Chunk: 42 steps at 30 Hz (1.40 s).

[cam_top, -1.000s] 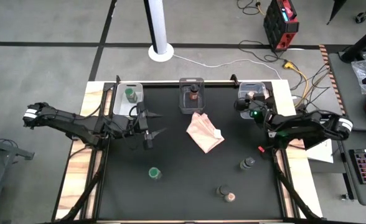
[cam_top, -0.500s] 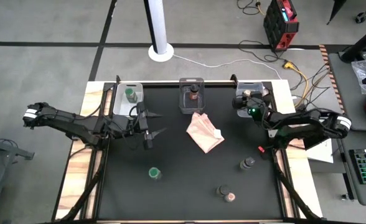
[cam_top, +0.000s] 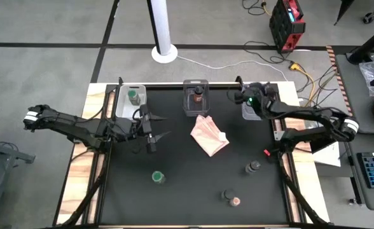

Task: Sort spices by type
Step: Put the left brown seasoning bottle into the transparent bin

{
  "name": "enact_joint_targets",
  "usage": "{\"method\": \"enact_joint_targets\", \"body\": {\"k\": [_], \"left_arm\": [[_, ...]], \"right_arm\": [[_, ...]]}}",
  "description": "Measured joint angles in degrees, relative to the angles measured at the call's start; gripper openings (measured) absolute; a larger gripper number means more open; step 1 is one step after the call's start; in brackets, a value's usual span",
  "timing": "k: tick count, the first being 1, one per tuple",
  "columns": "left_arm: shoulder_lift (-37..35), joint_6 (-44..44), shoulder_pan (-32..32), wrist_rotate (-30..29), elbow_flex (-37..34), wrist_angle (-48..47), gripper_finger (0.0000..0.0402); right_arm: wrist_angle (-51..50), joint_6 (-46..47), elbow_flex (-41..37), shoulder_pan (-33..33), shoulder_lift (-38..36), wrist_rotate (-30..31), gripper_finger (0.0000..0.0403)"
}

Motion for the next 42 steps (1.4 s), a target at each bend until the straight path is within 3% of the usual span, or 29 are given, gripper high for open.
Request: {"method": "enact_joint_targets", "body": {"k": [7,14,19,22,25,27,29,31,42], "left_arm": [[0.00,0.38,0.00,0.01,0.00,-1.71,0.0240],[0.02,0.31,0.00,0.04,0.00,-2.58,0.0240],[0.00,0.24,-0.11,0.41,-2.93,0.18,0.0240],[-0.04,0.21,-0.09,4.72,-7.73,10.00,0.0240],[0.67,0.30,-0.09,13.35,-13.13,22.78,0.0240],[1.93,0.18,-0.09,16.97,-15.97,30.77,0.0240],[3.68,-0.24,-0.03,18.64,-17.91,37.68,0.0240],[5.91,-0.71,-0.04,19.04,-18.78,41.86,0.0240],[21.11,2.94,-0.15,19.17,-12.51,51.20,0.0240]], "right_arm": [[-23.04,1.92,13.61,-5.25,0.04,-10.39,0.0167],[-23.75,0.12,13.44,-1.42,-1.51,-11.44,0.0167],[-13.95,-1.78,7.25,8.06,-5.45,-5.79,0.0167],[-3.49,-4.62,2.55,15.32,-8.27,-3.69,0.0167],[11.97,-12.06,-1.86,22.88,-9.86,-6.24,0.0167],[22.68,-17.15,-4.17,28.08,-9.64,-11.47,0.0167],[30.90,-22.19,-5.62,32.98,-8.57,-17.59,0.0167],[36.90,-24.99,-6.02,37.41,-6.63,-20.02,0.0167],[51.62,-30.12,-1.92,47.04,8.01,-19.72,0.0167]]}}
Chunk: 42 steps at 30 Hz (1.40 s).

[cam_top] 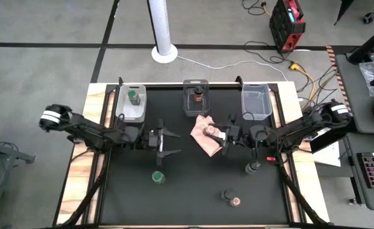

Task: Sort spices by type
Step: Put the left brown seasoning bottle into the transparent bin

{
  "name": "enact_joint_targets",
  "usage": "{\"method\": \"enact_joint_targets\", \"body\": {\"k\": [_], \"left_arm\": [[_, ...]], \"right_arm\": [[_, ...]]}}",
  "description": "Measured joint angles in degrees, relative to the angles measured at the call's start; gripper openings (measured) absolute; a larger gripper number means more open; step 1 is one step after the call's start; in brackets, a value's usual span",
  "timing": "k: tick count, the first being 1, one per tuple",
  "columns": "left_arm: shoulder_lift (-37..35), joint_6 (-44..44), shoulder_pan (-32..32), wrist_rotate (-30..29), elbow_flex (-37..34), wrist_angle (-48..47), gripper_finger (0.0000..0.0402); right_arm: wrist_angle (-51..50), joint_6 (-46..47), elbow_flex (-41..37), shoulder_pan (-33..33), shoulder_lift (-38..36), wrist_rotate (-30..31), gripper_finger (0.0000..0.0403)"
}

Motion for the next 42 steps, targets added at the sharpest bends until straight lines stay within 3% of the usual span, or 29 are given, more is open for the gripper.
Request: {"method": "enact_joint_targets", "body": {"k": [5,11,17,23,31,42], "left_arm": [[3.16,1.64,-0.22,-0.71,-0.70,10.04,0.0240],[7.36,0.38,-0.11,-4.81,-0.45,11.56,0.0240],[10.19,0.36,-0.16,-7.18,1.08,11.80,0.0242],[9.78,-0.01,-0.15,-9.22,0.93,11.60,0.0284],[10.26,0.47,-0.15,-1.08,0.90,8.49,0.0337],[11.84,-1.69,1.20,-1.07,3.90,7.31,0.0339]], "right_arm": [[0.98,-0.37,3.38,2.97,4.43,-0.04,0.0167],[8.72,-2.23,6.03,5.43,10.08,-0.27,0.0167],[8.98,-0.97,9.25,5.38,15.26,1.07,0.0167],[8.91,-1.05,11.84,5.38,17.85,1.35,0.0167],[8.39,-0.48,12.25,5.23,17.80,2.40,0.0167],[8.41,0.35,12.23,5.23,17.91,2.42,0.0167]]}}
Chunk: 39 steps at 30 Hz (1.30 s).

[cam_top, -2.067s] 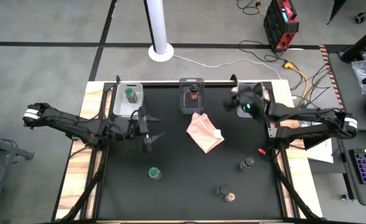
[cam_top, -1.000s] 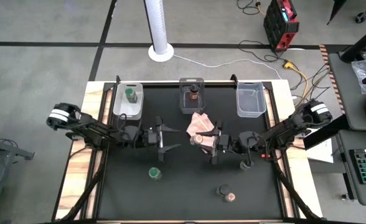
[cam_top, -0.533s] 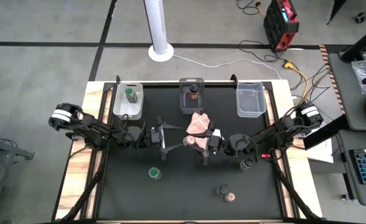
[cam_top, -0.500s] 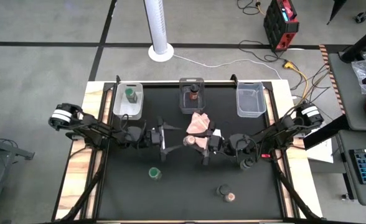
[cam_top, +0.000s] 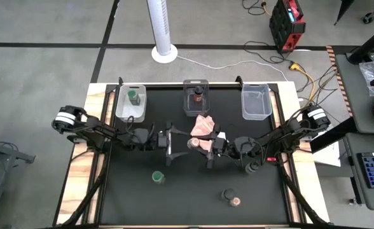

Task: Sort spices by type
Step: Put the left brown seasoning bottle into the transparent bin

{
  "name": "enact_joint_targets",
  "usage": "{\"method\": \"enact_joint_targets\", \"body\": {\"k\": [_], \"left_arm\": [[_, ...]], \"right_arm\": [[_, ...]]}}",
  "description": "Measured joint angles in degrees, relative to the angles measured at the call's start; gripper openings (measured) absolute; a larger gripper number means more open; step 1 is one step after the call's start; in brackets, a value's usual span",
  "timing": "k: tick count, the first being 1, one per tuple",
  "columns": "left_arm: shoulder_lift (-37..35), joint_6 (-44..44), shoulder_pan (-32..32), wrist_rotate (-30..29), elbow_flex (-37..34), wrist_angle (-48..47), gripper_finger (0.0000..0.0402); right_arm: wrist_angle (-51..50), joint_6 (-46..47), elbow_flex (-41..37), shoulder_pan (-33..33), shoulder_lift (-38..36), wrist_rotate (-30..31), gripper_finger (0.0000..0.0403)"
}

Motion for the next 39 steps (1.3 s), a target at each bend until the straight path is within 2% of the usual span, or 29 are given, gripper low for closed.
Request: {"method": "enact_joint_targets", "body": {"k": [8,19,25,33,39], "left_arm": [[7.30,-0.84,-0.07,0.11,4.73,0.29,0.0339],[7.93,0.62,0.15,0.03,5.81,0.64,0.0331],[7.93,0.29,0.34,-0.03,5.77,0.51,0.0287],[7.93,-0.84,0.52,-0.24,5.77,0.49,0.0177],[7.89,-0.64,0.52,-0.21,5.77,0.30,0.0174]], "right_arm": [[-0.57,0.47,-0.02,0.00,0.26,0.05,0.0167],[-2.14,0.81,-0.02,0.00,0.26,0.04,0.0167],[-2.34,1.38,-0.04,0.00,0.26,0.04,0.0167],[-2.57,1.45,-0.04,-0.01,0.26,0.11,0.0180],[-2.64,1.42,-0.07,0.00,0.33,0.15,0.0179]]}}
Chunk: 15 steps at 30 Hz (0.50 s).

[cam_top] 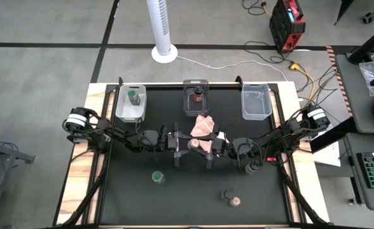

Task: Sort spices by type
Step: Put the left brown seasoning bottle into the transparent bin

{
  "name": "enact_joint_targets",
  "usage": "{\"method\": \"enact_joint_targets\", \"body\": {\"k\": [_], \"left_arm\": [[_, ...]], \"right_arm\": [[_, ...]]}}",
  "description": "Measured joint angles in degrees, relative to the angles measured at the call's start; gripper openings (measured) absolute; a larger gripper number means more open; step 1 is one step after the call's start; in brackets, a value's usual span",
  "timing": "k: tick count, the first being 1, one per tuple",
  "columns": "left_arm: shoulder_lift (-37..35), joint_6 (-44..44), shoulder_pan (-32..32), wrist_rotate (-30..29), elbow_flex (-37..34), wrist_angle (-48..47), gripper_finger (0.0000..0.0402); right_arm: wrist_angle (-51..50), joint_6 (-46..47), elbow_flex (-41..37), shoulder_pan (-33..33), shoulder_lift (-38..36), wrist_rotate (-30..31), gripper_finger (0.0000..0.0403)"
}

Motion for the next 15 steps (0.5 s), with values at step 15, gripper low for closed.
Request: {"method": "enact_joint_targets", "body": {"k": [15], "left_arm": [[-2.60,1.09,-0.05,-5.81,-3.26,1.10,0.0174]], "right_arm": [[-12.60,11.45,0.00,0.01,-10.26,3.63,0.0297]]}}
